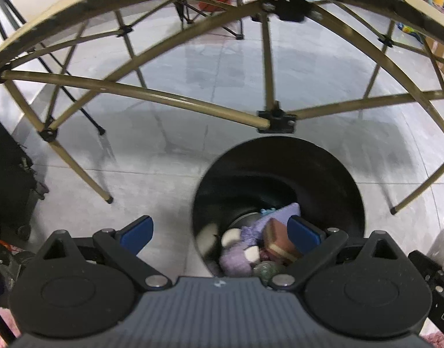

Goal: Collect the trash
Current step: 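Move left tool aside while right tool lowers alpaca into the bin and opens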

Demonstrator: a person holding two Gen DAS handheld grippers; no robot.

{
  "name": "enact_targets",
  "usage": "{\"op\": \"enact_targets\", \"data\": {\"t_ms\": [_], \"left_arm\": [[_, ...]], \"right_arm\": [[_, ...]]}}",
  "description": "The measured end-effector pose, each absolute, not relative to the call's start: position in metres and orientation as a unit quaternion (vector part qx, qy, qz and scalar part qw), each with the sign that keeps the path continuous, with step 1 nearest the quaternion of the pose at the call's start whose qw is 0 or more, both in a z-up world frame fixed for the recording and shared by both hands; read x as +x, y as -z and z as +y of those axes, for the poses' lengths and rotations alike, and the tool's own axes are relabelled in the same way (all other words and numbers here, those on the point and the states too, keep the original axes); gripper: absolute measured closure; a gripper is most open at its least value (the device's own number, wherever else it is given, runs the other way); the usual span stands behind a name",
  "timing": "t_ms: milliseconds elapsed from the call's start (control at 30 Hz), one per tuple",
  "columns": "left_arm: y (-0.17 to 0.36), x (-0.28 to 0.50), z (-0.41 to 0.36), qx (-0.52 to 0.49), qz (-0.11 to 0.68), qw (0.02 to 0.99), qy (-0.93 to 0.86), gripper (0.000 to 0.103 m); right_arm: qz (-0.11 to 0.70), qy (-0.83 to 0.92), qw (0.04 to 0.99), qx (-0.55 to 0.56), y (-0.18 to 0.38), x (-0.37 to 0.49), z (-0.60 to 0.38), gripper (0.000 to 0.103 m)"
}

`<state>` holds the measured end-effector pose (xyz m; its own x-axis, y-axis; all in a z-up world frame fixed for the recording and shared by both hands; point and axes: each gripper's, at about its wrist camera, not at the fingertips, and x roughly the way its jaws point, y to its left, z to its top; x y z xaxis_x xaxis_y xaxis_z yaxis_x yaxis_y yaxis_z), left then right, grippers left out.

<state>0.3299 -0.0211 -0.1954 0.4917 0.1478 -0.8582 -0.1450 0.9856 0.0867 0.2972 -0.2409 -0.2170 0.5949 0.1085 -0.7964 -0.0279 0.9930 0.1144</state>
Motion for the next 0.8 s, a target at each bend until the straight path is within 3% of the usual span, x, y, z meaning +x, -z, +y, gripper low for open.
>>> {"op": "enact_targets", "data": {"t_ms": [800], "left_arm": [[0.177,0.301,0.066,-0.047,0.485,0.862,-0.14,0.002]], "right_arm": [[0.465,-0.096,0.88,0.01,0.207,0.353,-0.133,0.056]]}}
